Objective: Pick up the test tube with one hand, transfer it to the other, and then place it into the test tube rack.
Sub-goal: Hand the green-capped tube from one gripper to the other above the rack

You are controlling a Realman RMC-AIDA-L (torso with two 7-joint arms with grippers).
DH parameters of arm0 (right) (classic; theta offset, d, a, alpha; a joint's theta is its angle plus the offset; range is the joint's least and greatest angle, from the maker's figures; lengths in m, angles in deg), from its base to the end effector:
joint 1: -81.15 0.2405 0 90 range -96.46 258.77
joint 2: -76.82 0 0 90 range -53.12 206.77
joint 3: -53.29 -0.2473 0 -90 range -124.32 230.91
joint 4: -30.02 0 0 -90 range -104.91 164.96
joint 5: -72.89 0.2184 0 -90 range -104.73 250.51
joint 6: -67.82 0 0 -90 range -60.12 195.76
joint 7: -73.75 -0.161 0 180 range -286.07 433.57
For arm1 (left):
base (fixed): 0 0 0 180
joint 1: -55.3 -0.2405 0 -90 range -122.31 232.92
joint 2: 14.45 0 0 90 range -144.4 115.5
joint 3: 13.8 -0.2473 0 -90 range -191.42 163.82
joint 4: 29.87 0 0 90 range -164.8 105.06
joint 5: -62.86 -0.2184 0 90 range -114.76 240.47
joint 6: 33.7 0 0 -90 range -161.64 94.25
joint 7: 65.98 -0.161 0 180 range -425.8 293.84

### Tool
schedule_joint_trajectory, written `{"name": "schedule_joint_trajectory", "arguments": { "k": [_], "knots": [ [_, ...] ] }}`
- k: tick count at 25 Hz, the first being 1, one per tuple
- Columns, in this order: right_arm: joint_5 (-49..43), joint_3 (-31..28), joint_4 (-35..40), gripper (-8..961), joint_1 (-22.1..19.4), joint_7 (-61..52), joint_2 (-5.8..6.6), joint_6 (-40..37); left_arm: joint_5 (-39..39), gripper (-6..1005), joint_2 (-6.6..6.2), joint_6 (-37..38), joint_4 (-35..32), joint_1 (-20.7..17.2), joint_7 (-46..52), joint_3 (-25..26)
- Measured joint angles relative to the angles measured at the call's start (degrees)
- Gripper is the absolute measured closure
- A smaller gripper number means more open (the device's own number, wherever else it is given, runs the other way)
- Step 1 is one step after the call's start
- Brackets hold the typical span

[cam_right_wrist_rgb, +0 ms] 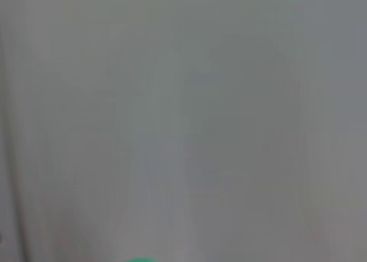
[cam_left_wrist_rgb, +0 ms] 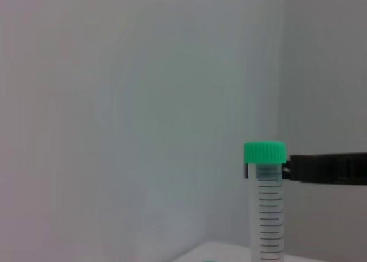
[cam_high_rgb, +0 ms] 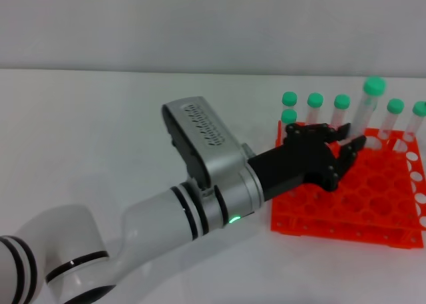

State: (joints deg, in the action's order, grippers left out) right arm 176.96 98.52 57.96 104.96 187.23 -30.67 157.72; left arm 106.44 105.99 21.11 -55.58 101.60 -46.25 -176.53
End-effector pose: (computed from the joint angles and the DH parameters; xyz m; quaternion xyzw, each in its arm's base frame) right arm 0.2807 0.3504 0.0999 -0.8444 0.1614 0.4049 0.3114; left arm -0.1153 0.3409 -0.1645 -0.8975 -0.1067 -0.3634 0.2260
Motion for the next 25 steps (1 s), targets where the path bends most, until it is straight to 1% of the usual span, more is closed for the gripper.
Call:
{"name": "schedule_joint_trajectory", "arguments": {
  "k": [4,9,12,16,18,20,25],
  "knots": [
    [-4.78,0.12,1.53,133,1.35,-1.8,-0.34,2.42,-0.65,776,0.02,-0.84,-0.23,0.31,-0.1,0.03],
    [-6.6,2.15,1.39,142,3.08,-1.95,-0.67,4.76,-0.71,774,0.05,-0.88,-0.24,0.29,-0.26,0.05],
    [-6.7,3.05,1.15,147,4.17,-1.97,-1.62,4.89,-0.74,772,0.06,-0.91,-0.26,0.28,-0.43,0.05],
    [-6.84,3.19,1.14,153,5.11,-1.99,-3.42,4.67,-0.77,770,0.06,-0.94,-0.32,0.29,-0.47,0.05],
    [-6.87,3.0,1.14,157,5.28,-2.0,-4.02,3.86,-0.77,769,0.05,-0.94,-0.35,0.28,-0.48,0.05],
    [-6.87,2.9,1.09,160,5.39,-2.01,-4.44,3.39,-0.79,768,0.06,-0.94,-0.42,0.28,-0.49,0.03],
    [-6.54,2.53,1.06,168,5.06,-1.82,-4.65,3.25,-1.02,766,0.06,-0.94,-0.52,0.0,-0.51,-0.08]
  ]
}}
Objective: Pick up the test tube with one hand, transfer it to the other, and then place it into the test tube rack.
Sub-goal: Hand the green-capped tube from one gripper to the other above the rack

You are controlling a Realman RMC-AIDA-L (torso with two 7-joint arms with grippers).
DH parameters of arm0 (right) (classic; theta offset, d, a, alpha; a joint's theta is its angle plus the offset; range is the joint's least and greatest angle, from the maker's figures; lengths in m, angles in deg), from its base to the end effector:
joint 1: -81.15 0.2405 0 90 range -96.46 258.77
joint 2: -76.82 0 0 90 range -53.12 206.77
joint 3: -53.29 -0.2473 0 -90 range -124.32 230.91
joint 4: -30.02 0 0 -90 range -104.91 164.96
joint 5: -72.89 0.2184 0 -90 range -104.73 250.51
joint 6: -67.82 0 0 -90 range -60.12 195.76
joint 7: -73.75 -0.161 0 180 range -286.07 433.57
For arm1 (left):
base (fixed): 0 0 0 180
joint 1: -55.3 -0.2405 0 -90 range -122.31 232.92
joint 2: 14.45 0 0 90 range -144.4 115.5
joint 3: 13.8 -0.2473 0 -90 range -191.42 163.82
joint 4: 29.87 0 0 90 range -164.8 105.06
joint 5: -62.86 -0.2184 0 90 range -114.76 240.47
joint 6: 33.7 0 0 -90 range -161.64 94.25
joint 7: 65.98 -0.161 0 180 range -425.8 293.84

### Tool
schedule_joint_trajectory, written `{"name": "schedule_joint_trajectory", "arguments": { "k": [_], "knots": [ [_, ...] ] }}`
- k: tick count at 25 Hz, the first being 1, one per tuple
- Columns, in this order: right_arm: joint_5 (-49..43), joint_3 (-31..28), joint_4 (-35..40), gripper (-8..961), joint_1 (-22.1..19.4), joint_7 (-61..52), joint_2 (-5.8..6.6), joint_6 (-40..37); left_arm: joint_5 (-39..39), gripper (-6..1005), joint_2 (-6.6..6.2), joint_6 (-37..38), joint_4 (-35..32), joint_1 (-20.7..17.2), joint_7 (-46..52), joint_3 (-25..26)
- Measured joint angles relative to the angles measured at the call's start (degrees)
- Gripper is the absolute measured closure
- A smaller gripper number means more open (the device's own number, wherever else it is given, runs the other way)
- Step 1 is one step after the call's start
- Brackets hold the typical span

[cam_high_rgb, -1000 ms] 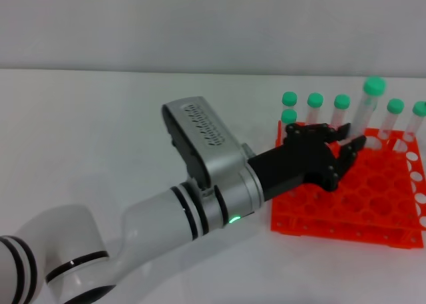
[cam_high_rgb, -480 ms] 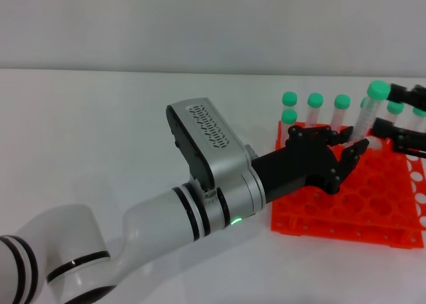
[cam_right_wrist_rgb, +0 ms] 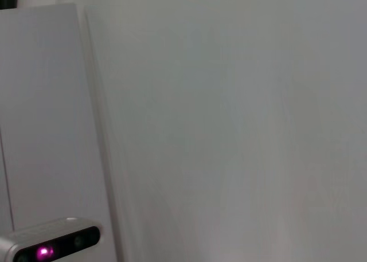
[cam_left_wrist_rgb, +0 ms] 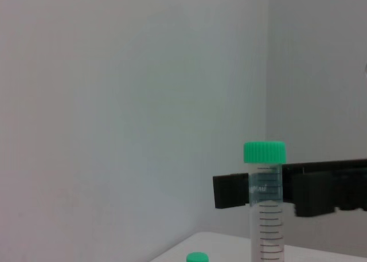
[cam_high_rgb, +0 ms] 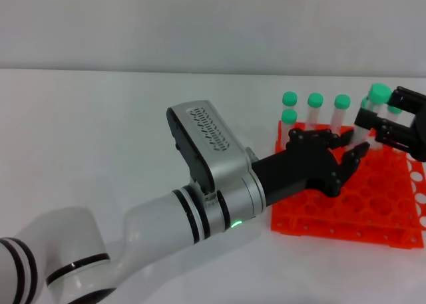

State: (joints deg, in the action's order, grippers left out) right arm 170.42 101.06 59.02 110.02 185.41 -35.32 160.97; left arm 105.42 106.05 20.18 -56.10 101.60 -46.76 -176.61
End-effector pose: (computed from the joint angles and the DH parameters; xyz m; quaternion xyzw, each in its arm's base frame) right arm 0.2340 0.3528 0.0475 -0.8789 0.1363 0.4099 0.2021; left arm -0.1146 0.3375 -0.1685 -0.9027 -0.0995 -0.3557 0.2207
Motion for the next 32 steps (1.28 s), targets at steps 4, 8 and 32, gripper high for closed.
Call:
{"name": "schedule_joint_trajectory", "arguments": {
  "k": [4,8,32],
  "knots": [
    [0.13,-0.92,0.0,295,-0.63,0.78,-0.05,0.21,-0.88,764,0.0,0.07,-0.21,-0.28,-0.01,-0.01],
    [0.16,-1.09,0.0,437,-0.91,1.4,-0.09,0.63,-1.11,762,0.06,0.08,-0.3,-0.34,-0.02,0.03],
    [0.83,-3.53,0.06,734,-1.16,2.14,0.14,1.37,-0.52,634,0.26,0.81,-0.98,-6.11,-8.43,3.95]
  ]
}}
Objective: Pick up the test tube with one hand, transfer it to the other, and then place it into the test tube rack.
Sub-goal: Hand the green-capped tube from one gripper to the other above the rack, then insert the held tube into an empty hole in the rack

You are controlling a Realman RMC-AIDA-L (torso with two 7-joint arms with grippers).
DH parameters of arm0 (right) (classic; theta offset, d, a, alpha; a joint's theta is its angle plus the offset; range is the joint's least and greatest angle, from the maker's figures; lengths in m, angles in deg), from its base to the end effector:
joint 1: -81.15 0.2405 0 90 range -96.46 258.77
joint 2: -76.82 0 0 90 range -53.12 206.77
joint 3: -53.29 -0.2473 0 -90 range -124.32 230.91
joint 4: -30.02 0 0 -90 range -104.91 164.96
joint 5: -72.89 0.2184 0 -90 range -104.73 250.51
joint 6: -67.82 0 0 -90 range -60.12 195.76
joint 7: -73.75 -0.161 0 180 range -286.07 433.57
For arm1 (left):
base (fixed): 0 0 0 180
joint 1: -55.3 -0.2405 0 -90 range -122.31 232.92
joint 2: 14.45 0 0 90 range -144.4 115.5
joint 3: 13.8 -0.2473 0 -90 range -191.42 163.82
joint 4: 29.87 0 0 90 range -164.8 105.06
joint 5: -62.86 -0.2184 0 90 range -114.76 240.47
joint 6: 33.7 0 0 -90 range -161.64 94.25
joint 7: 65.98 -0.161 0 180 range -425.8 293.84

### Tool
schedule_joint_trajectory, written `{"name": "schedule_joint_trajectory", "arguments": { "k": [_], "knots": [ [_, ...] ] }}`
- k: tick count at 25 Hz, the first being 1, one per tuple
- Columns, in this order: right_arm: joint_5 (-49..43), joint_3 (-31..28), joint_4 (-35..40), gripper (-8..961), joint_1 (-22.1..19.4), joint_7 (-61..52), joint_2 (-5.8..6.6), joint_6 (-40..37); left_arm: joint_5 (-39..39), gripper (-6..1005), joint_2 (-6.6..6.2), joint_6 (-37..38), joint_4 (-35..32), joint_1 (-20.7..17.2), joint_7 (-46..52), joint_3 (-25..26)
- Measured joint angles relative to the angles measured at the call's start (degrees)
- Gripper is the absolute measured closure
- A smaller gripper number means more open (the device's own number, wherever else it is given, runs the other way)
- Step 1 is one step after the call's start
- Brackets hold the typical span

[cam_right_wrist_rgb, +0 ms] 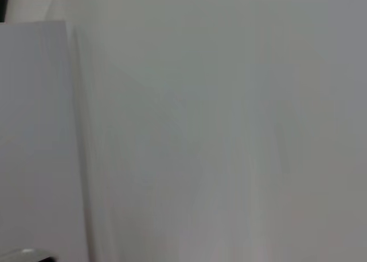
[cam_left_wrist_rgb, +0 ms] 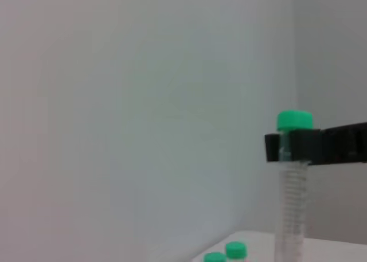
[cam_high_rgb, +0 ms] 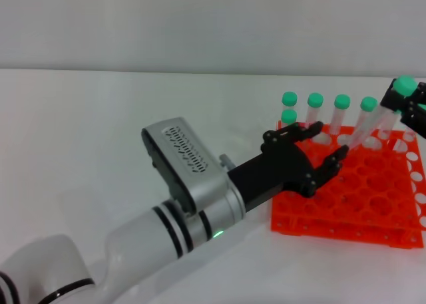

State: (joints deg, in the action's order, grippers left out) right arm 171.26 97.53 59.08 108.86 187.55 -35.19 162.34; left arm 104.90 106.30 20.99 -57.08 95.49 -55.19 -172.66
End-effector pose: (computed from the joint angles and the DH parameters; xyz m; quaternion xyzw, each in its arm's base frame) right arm 0.2412 0.3500 0.0619 -0.8649 0.1241 0.4261 0.2345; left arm -0.1375 0.3318 -0.1612 -0.8886 -0.0908 -0.3526 0.2790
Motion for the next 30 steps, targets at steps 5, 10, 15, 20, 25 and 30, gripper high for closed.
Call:
{"name": "schedule_joint_trajectory", "arguments": {
  "k": [5,10,15,20,25,30],
  "knots": [
    [0.12,-2.53,-0.02,726,-0.11,2.02,-1.07,-3.24,0.14,475,-0.02,3.79,-0.05,-6.24,-3.36,3.35],
    [-0.19,-1.71,0.25,719,1.37,5.28,-3.02,-9.21,0.79,368,-0.33,14.65,0.47,-16.89,-6.42,8.99],
    [-0.18,4.07,-0.76,711,4.97,7.2,-3.39,-15.82,7.51,224,-0.51,22.25,3.36,-23.43,-6.85,11.11],
    [-0.08,8.31,-0.83,704,7.33,8.0,-3.8,-20.2,16.86,105,-0.52,23.64,7.5,-25.98,-6.86,11.15],
    [-0.03,9.6,-0.85,696,7.76,8.0,-3.82,-20.92,22.16,105,-0.64,23.21,9.57,-27.02,-6.66,11.18],
    [-0.07,9.86,-0.85,689,7.48,7.79,-3.83,-21.05,23.03,105,-0.69,23.11,9.64,-27.09,-6.71,11.21]
  ]
}}
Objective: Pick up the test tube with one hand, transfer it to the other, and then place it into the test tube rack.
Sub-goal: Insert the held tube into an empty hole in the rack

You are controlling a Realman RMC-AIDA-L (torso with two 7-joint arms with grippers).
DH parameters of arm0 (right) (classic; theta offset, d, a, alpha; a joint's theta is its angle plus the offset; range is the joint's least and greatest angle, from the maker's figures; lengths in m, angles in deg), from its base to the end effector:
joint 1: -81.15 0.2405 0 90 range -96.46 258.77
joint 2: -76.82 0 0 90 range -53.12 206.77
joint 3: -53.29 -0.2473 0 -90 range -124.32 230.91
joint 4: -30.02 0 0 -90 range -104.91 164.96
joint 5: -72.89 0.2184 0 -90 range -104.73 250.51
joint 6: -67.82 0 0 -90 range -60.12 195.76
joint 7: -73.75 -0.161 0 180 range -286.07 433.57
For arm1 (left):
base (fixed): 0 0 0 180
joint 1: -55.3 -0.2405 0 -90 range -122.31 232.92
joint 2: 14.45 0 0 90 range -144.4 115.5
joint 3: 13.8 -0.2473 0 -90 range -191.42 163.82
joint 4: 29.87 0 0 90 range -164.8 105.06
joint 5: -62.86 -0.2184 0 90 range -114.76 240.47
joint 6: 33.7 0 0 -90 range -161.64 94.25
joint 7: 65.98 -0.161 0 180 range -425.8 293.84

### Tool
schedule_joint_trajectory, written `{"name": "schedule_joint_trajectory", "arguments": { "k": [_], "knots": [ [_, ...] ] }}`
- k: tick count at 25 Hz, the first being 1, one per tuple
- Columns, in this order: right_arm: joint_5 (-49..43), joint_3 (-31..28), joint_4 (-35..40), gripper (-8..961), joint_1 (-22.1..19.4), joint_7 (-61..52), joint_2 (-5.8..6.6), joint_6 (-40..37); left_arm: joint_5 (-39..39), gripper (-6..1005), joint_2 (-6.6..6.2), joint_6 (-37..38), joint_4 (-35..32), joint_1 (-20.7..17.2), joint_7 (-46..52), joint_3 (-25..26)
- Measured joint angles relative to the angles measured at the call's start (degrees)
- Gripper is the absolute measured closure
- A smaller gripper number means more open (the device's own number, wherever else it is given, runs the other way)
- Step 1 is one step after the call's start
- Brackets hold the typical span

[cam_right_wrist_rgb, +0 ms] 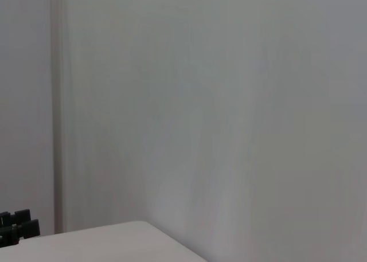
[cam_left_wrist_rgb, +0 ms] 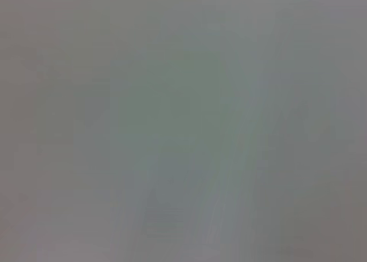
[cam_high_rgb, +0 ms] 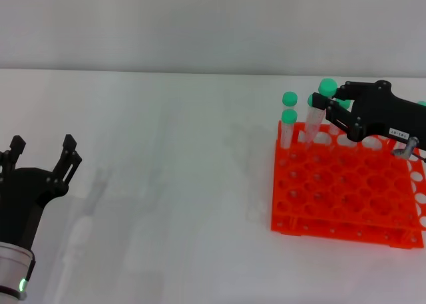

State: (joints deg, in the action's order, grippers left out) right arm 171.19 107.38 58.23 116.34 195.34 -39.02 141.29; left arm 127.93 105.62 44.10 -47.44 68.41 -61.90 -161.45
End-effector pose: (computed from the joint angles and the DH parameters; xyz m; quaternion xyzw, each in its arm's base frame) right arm 0.2125 0.4027 0.0008 -0.8998 0.0942 0.3207 0.2806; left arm -0.3299 0.2772 -0.0298 -0.6438 -0.2580 -0.3445 0.6327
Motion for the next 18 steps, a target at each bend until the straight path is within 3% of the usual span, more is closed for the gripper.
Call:
{"name": "schedule_joint_trajectory", "arguments": {
  "k": [18],
  "knots": [
    [0.15,2.55,-1.54,662,0.69,0.93,-0.14,-5.36,-0.11,104,-0.01,-0.04,-0.02,0.62,0.19,-0.55]
  ]
}}
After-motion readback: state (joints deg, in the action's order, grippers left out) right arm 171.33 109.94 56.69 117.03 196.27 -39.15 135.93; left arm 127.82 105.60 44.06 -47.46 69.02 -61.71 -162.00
